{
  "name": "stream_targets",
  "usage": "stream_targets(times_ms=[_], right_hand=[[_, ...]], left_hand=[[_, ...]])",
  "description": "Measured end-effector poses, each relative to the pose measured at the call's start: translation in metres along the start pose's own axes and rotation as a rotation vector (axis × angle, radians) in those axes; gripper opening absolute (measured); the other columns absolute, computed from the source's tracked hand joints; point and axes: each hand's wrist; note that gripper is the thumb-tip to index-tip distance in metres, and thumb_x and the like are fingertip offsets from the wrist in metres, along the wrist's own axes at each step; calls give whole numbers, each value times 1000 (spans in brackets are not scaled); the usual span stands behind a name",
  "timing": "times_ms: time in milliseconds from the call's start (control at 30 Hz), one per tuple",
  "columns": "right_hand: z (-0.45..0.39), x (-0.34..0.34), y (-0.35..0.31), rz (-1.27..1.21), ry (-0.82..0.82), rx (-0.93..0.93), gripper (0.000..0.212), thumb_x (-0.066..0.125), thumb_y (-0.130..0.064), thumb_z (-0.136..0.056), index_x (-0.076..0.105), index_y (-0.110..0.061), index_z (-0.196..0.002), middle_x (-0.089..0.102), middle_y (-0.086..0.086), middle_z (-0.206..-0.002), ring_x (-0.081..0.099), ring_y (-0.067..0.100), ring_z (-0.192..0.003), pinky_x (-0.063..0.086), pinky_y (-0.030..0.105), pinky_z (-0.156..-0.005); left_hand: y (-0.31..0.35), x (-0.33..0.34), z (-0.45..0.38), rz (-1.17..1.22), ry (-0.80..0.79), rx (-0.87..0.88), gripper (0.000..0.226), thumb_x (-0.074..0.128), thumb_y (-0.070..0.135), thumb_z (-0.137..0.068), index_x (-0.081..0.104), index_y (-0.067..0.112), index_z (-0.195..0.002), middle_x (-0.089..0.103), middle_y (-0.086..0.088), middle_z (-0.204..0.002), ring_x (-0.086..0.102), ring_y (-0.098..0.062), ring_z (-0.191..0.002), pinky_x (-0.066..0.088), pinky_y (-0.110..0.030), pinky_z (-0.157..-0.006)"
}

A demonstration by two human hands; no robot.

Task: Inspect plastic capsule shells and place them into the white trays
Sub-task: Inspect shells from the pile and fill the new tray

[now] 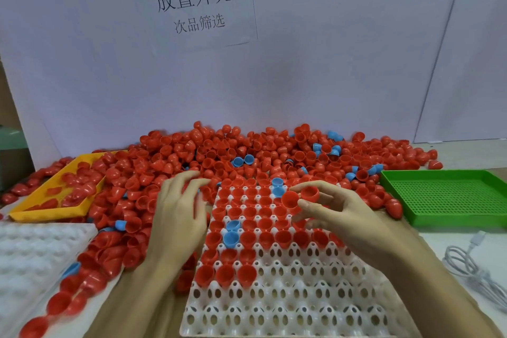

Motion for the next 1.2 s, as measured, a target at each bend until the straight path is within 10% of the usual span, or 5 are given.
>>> stream_targets(times_ms=[300,1200], right_hand=[[4,17,-1,55,-155,-12,36,76,-24,-97,72,-33,-132,78,3,-119,76,19,-105,60,27,-88],[4,21,1,-23,-149,136,33,54,-40,-108,80,-20,-114,79,9,-115,77,31,-103,61,26,-86]], left_hand=[[65,16,22,561,-118,374,44,87,34,-88,68,17,-124,67,14,-120,68,-9,-112,55,-22,-95],[64,8,26,852,-376,-52,15,62,24,-106,74,29,-114,77,3,-97,77,-23,-90,61,-30,-82]])
Point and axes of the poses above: each hand's wrist, its own z-axis away from the middle knuckle, its own x-axis out of the palm, y = z × x
